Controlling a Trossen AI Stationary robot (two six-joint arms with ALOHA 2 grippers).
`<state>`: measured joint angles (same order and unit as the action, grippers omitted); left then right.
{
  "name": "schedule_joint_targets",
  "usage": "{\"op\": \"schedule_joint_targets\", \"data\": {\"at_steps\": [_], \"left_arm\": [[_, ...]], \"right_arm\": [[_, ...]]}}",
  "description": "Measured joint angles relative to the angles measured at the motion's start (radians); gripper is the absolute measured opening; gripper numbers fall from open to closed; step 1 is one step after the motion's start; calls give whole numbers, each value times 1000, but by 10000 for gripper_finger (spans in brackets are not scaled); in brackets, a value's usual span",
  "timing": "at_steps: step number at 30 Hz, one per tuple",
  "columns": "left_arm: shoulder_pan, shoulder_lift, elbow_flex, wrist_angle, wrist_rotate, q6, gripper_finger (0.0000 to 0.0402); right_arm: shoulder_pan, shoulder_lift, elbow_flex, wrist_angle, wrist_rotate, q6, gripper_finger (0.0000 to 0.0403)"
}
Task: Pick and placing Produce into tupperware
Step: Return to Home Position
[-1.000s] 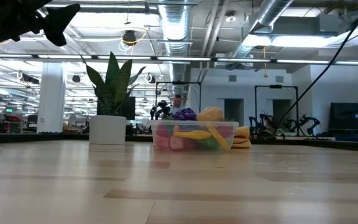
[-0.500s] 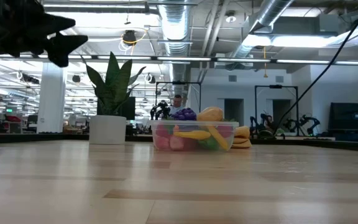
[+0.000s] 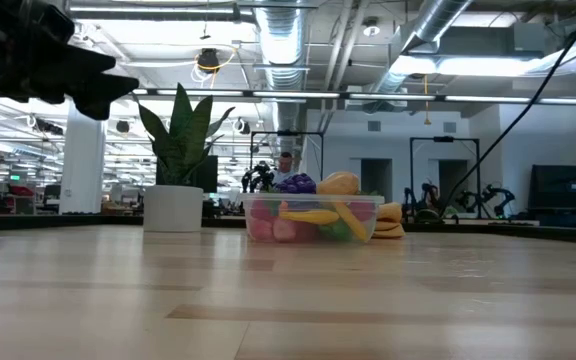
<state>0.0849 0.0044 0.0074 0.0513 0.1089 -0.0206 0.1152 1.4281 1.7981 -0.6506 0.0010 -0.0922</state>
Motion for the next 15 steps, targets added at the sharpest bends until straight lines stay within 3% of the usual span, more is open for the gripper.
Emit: {"op": "schedule_joint_targets", "data": {"at_steps": [15], "left_arm": [[0, 97, -1, 1, 17, 25, 246]], "right_arm": [[0, 0, 0, 0, 0, 6, 214]]}}
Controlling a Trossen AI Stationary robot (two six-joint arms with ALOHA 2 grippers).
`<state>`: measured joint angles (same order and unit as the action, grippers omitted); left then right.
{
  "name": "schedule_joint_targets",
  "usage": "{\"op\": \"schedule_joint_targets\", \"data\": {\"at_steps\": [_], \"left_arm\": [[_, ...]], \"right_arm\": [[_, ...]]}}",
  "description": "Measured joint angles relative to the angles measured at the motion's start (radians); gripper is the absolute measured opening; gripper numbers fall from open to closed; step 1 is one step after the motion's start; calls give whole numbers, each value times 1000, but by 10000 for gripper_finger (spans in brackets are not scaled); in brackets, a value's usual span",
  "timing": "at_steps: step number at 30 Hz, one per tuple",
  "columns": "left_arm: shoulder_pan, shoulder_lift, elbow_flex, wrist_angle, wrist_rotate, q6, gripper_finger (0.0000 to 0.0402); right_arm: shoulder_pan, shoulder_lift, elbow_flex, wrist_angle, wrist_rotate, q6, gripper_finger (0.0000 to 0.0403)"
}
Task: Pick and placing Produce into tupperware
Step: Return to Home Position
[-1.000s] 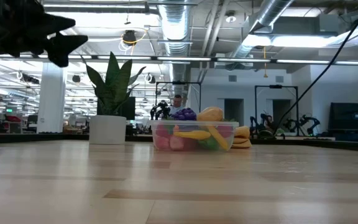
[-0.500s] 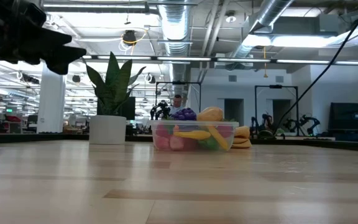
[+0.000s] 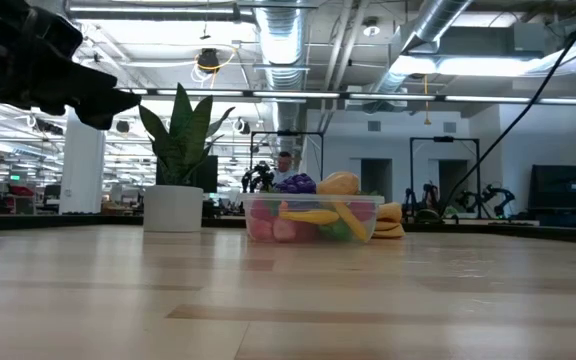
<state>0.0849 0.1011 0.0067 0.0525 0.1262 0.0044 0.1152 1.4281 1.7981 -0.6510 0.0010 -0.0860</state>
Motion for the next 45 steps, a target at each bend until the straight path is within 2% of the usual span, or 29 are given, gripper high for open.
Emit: {"op": "schedule_joint_targets", "data": {"at_steps": [4, 12, 20, 28, 45], "left_arm": [[0, -8, 0, 21, 34, -1, 246], [0, -101, 0, 24, 37, 4, 246], [-2, -98, 0, 25, 89, -31, 246], [-48, -98, 0, 37, 27, -28, 246], [-61, -98, 0, 23, 16, -8, 246]], "right_arm": [[0, 0, 0, 0, 0, 0, 214], [0, 0, 0, -4, 0, 0, 214], [0, 0, 0, -8, 0, 0, 214], [0, 0, 0, -10, 0, 0, 214], [0, 0, 0, -11, 0, 0, 214]]}}
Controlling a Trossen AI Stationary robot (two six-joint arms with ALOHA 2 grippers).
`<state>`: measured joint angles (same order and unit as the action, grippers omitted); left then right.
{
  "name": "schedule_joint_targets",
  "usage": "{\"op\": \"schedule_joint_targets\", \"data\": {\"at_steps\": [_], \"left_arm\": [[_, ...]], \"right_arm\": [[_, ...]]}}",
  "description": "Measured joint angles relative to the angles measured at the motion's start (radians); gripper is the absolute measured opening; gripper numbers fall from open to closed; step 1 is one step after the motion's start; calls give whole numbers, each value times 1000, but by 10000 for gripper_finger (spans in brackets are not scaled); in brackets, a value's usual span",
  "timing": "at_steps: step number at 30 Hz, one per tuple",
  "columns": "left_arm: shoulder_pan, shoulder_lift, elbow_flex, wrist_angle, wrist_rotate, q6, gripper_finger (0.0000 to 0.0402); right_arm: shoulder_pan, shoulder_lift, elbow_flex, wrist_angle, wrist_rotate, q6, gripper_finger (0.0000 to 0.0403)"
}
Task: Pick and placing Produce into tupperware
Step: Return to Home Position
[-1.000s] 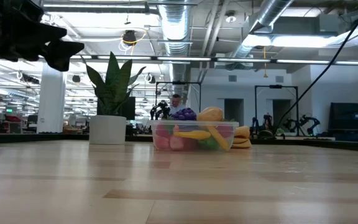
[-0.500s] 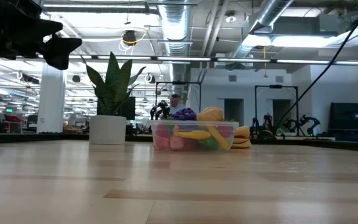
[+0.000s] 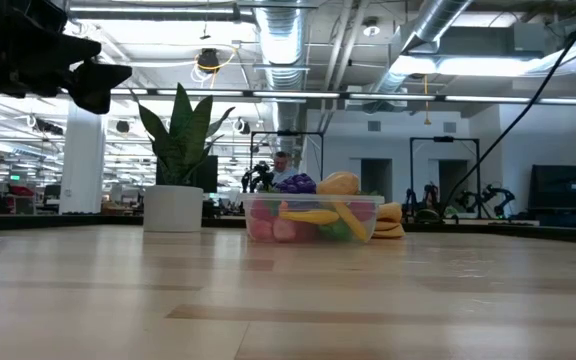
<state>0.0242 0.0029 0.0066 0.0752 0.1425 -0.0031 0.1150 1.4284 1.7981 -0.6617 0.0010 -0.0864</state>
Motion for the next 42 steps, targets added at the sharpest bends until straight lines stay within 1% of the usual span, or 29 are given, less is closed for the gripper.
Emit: {"op": "schedule_joint_targets", "data": {"at_steps": [10, 18, 23, 27, 30, 38, 42], "left_arm": [[0, 2, 0, -18, 0, -16, 246], [0, 2, 0, -18, 0, -85, 246], [0, 2, 0, -19, -38, -97, 246], [0, 2, 0, -24, -39, -124, 246], [0, 2, 0, -24, -46, -124, 246], [0, 2, 0, -25, -50, -125, 246], [0, 2, 0, -26, -50, -134, 246]], "right_arm": [[0, 0, 0, 3, 0, 0, 214], [0, 0, 0, 3, 3, 7, 214], [-11, -4, 0, 3, 97, 26, 214], [-33, -59, -27, 35, 107, 26, 214], [-37, -128, -110, 117, 107, 26, 214], [-39, -285, -459, 395, 105, 61, 214], [-40, -352, -594, 494, 105, 73, 214]]}}
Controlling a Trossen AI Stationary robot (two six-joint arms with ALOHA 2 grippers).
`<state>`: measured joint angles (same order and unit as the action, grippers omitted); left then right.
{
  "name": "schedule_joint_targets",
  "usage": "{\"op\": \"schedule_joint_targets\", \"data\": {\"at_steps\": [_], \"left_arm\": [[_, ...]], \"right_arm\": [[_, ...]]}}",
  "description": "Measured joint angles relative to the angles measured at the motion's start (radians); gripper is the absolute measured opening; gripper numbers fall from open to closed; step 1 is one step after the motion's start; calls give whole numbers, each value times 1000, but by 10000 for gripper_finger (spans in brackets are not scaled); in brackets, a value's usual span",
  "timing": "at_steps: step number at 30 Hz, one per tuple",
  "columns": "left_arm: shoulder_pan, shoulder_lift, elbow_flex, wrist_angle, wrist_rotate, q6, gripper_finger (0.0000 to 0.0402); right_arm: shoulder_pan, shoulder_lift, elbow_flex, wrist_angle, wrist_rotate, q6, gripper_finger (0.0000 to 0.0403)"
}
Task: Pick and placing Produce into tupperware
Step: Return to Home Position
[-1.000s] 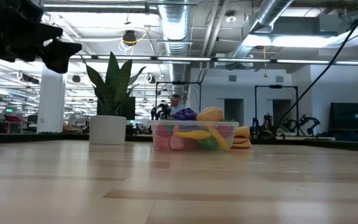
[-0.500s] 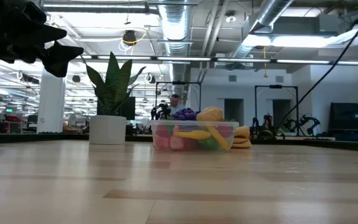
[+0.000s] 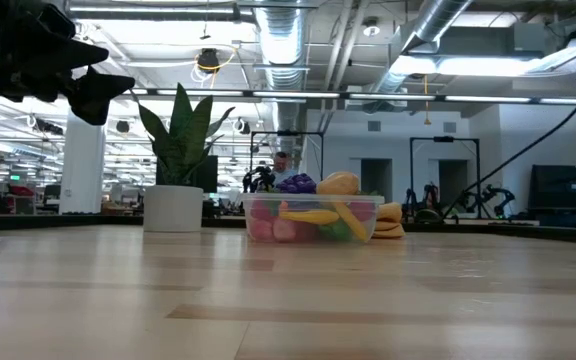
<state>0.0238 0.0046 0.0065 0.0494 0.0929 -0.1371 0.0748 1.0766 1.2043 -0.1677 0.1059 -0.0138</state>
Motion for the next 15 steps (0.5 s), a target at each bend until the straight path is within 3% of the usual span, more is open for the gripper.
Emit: {"op": "schedule_joint_targets", "data": {"at_steps": [7, 15], "left_arm": [[0, 0, 0, -2, -9, 14, 246], [0, 0, 0, -6, -30, 12, 246]], "right_arm": [[-28, -134, -189, 129, -6, 41, 214], [-78, -223, -401, 290, -83, 75, 214]]}}
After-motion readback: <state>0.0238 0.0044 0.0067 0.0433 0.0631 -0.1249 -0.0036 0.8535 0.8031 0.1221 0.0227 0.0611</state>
